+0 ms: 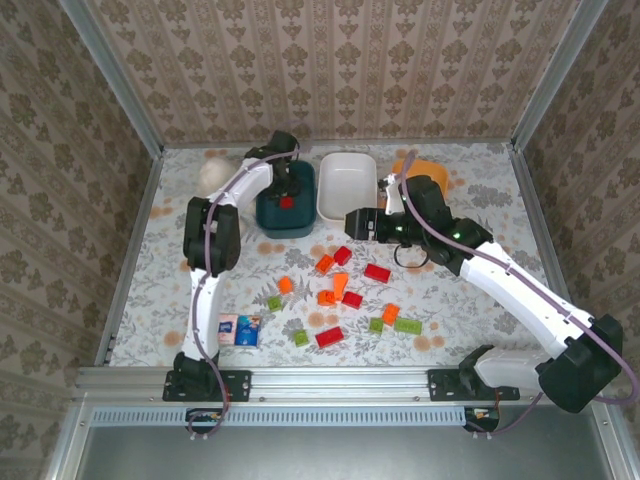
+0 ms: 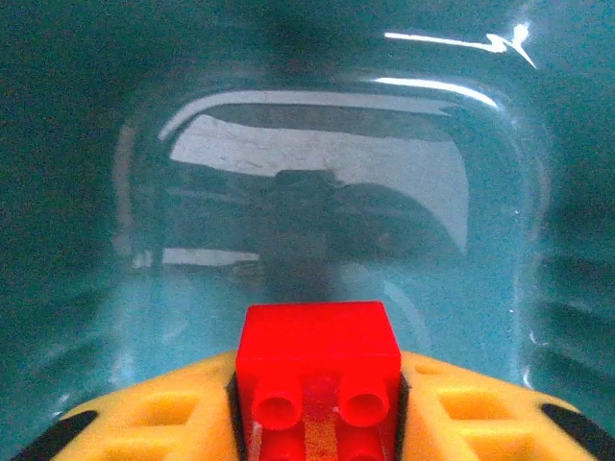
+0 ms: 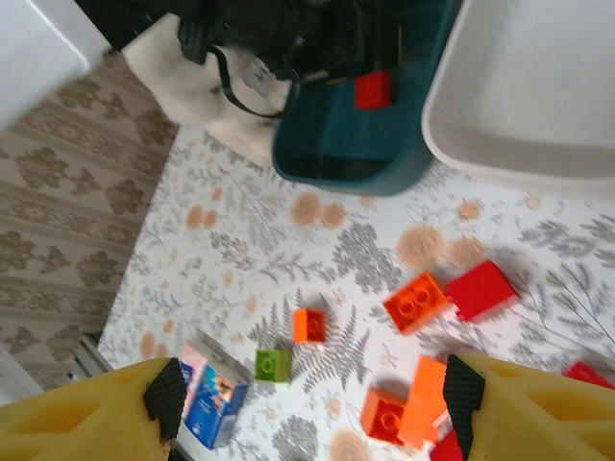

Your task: Sort the legos into containers by color

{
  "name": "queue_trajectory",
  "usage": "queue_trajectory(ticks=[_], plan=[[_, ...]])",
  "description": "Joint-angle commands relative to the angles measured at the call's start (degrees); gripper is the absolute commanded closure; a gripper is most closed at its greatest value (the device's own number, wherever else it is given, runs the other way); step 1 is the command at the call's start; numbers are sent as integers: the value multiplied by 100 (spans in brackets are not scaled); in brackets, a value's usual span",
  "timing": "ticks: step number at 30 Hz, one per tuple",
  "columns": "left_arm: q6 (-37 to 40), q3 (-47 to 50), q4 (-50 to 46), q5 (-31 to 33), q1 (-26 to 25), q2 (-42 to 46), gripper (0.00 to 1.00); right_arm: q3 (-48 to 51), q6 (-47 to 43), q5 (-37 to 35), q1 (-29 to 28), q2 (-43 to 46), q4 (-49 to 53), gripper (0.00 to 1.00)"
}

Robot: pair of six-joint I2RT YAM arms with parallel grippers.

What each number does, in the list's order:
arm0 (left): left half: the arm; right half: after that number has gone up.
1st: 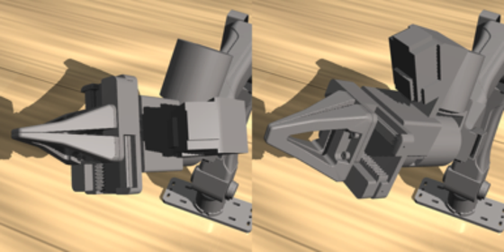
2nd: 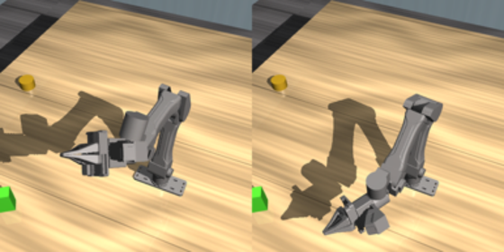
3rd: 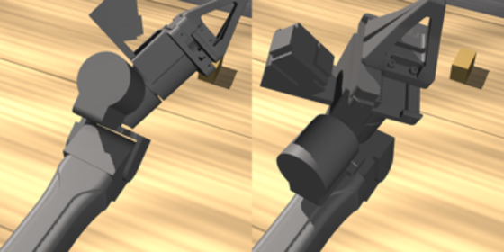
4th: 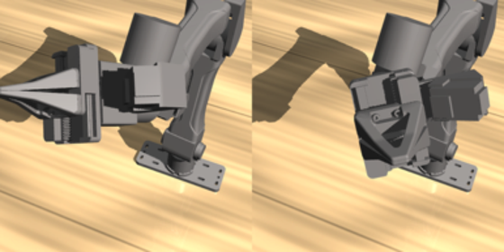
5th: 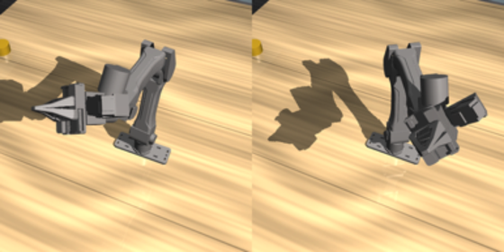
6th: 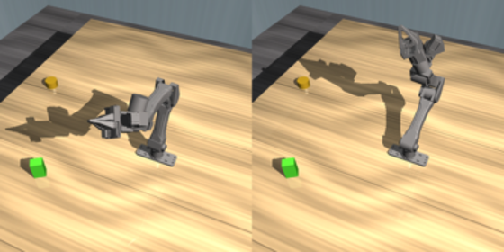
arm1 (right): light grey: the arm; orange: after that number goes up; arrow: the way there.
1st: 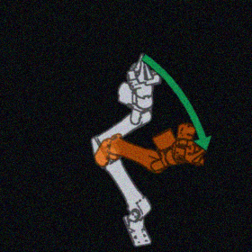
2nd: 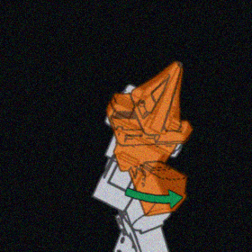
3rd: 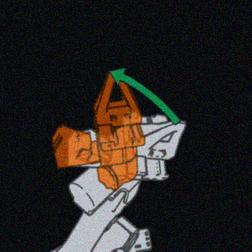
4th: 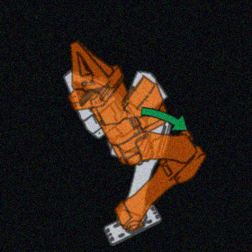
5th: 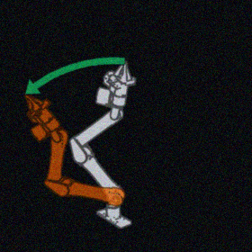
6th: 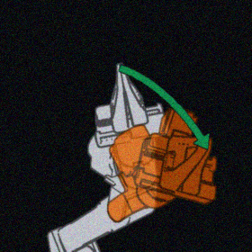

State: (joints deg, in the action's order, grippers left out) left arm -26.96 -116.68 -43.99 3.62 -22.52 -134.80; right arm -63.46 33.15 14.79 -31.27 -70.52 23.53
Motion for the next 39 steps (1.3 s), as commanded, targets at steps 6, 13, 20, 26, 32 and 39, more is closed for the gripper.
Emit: queue_trajectory(ticks=[6, 13, 20, 26, 32, 39], plan=[[136, -180, -345, -249, 38, 391, 39, 246, 13, -963, 24, 440, 1638, 27], [-3, 939, 67, -400, -100, 2035, 31, 577, 1145, -1528, 42, 218, 3396, 32], [-323, 4048, 1194, -1131, -653, 4457, 21, 1420, 1592, -1204, 172, -196, 2631, 31], [-850, 6256, 1754, -1573, -1098, 6494, 18, 1694, 2002, -683, 280, -875, 1895, 30], [-1122, 7283, 1632, -1496, -1219, 7898, 15, 1599, 2239, -523, 253, -1459, 1598, 34], [-1231, 7402, 1537, -1315, -1209, 8156, 15, 1564, 2429, -413, 217, -1756, 1840, 39]])
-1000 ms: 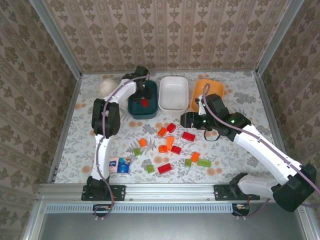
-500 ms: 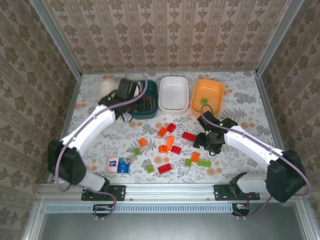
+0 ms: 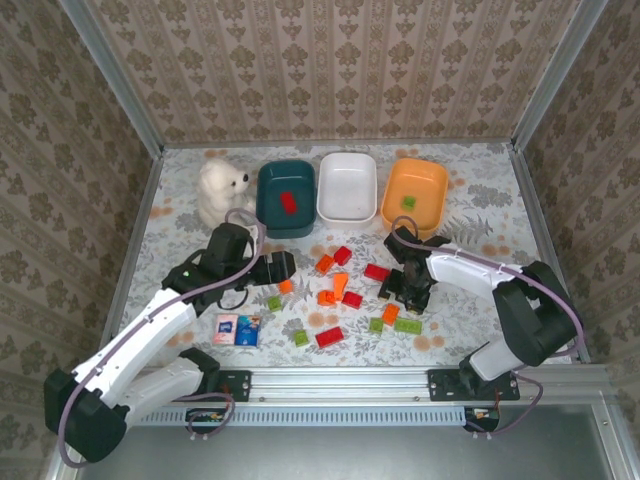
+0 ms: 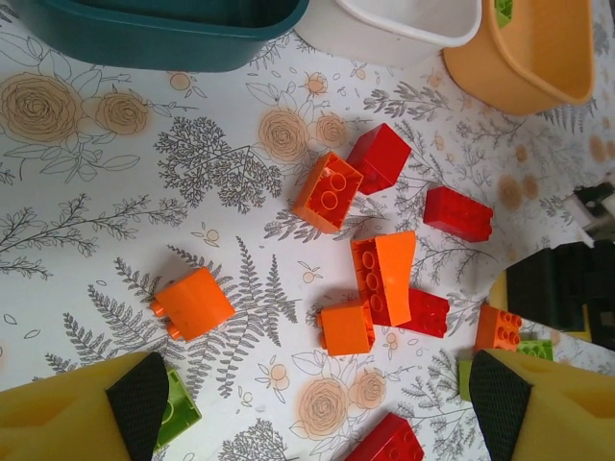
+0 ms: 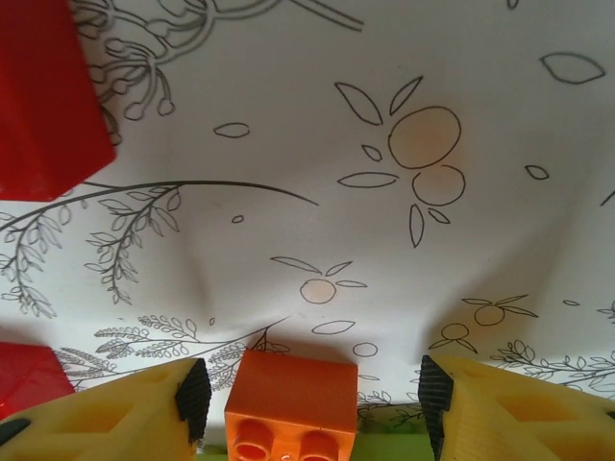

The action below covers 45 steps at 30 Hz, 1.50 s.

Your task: Sort the legos into containers by color

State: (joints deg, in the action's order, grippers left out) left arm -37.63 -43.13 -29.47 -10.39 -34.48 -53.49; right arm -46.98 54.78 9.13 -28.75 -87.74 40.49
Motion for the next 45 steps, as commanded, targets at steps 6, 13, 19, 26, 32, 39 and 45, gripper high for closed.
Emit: queue_trajectory(ticks=[6, 13, 19, 26, 32, 39, 45], plan=[[-169, 35, 255, 47, -32, -139, 16, -199, 418, 248, -144, -132, 35, 41], [-130, 137, 427, 37, -50, -247, 16, -363, 520, 182, -342, -219, 189, 45], [-140, 117, 626, -16, -81, -452, 16, -430, 496, 220, -355, -458, 190, 51], [-123, 75, 705, -9, -112, -634, 16, -564, 399, 289, -377, -654, 170, 53], [-144, 61, 756, 8, -111, -641, 16, -966, 97, 40, -403, -607, 495, 75], [-210, -486, 676, 204, 96, -589, 16, -2858, -896, -1127, -394, -555, 1362, 78], [-236, -948, 539, 213, 503, -790, 16, -4531, -1558, -1321, -177, -1679, 1013, 78]])
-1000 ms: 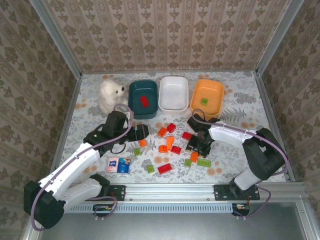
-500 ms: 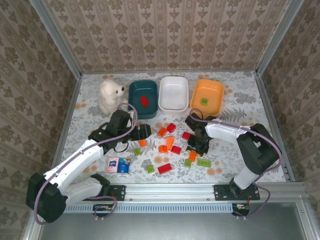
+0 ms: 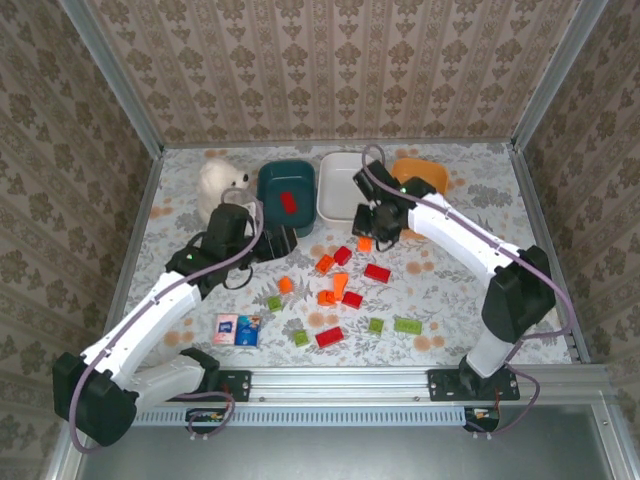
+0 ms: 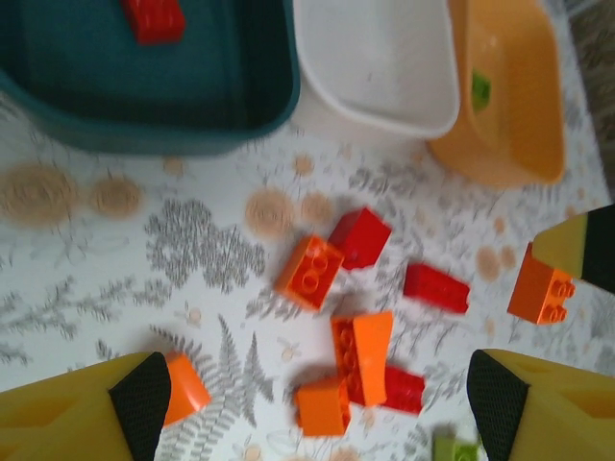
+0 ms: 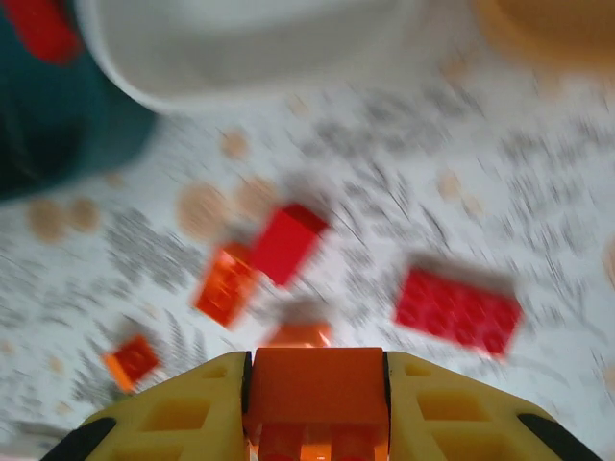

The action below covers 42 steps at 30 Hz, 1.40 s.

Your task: Sort the legos into containers by color

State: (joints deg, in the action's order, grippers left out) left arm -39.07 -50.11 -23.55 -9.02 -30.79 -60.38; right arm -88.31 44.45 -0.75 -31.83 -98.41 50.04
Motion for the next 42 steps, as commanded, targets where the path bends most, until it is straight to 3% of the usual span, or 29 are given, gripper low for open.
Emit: queue_trajectory(ticks=[1, 14, 21, 23, 28, 33, 39, 42], plan=[[-92, -313, -91, 75, 195, -122, 16, -708, -603, -365, 186, -895, -35, 79], [-216, -318, -791, 369, 332, 407, 16, -4053, -998, 178, 852, -4131, -313, 78], [-327, -72, -1246, 508, 332, 1001, 17, -4818, -853, 351, 915, -4853, -128, 71], [-372, -2, -1358, 539, 330, 1161, 17, -4872, -812, 392, 937, -4864, -100, 63], [-446, 102, -1691, 540, 334, 1373, 17, -4972, -963, 361, 930, -4375, -75, 45], [-525, 295, -1812, 314, 331, 1359, 18, -4498, -1284, 265, 804, -3291, -320, 45], [-186, 464, -1594, -99, -91, 862, 21, -1492, -1336, 303, 604, -1043, -1681, 49], [346, 475, -1385, -267, -780, 442, 23, 291, -1359, 425, 431, 160, -2301, 49]])
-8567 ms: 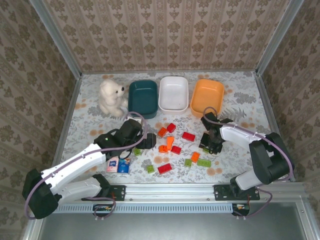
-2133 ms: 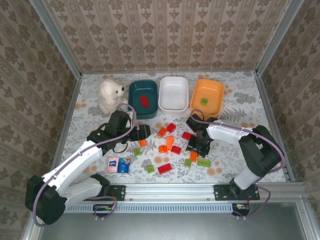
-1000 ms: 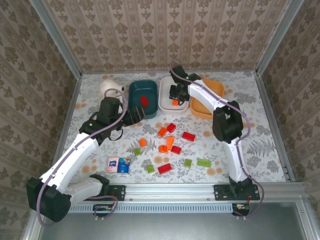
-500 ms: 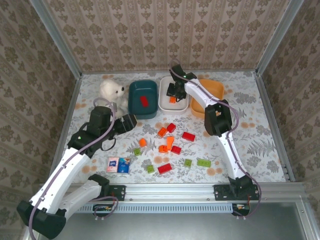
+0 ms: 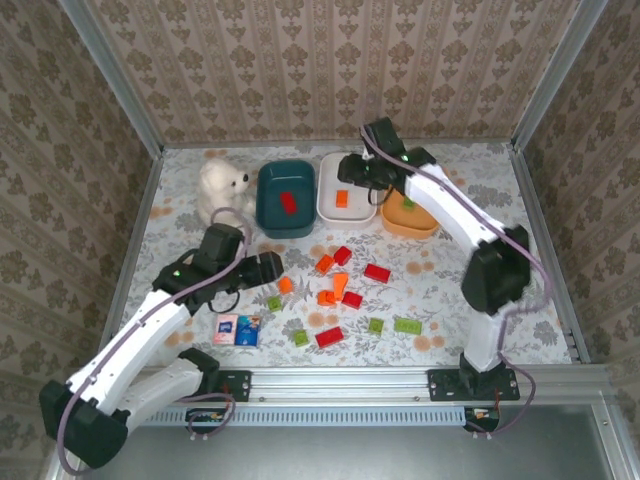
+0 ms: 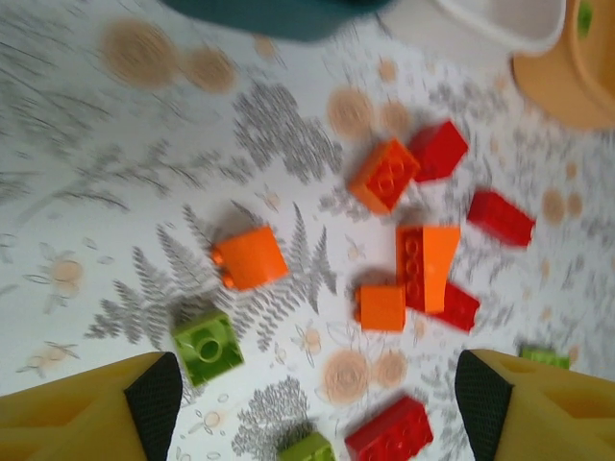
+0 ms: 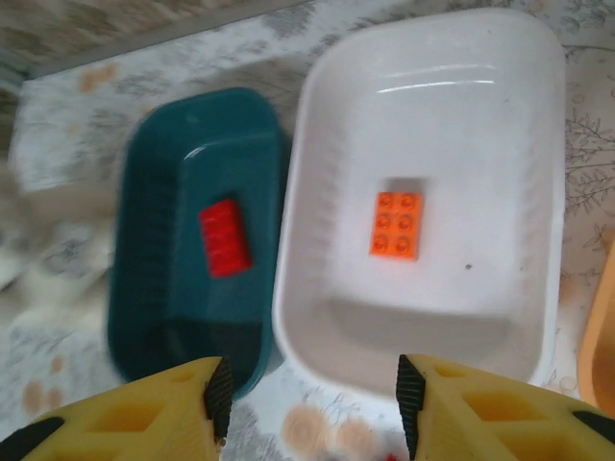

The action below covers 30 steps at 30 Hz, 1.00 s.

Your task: Sort the legos into containers by color

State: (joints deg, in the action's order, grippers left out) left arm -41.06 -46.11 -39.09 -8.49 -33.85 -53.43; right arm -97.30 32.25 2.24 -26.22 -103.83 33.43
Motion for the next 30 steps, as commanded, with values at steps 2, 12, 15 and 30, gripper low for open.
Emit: queue_trajectory(ticks=[2, 12, 15, 30], plan=[[1084, 25, 144, -321, -1008, -563, 24, 2212, -75, 257, -225, 1425, -870, 48], [2748, -391, 28, 249, -3023, -2414, 24, 5356, 856, 2428, -305, 5195, -886, 26], [3013, -626, 51, 282, -3264, -2890, 24, 5580, 1063, 2408, -296, 6411, 20, 17], [3500, -1358, -121, 673, -3732, -4576, 34, 5604, 1656, 1718, -276, 7751, 805, 13]])
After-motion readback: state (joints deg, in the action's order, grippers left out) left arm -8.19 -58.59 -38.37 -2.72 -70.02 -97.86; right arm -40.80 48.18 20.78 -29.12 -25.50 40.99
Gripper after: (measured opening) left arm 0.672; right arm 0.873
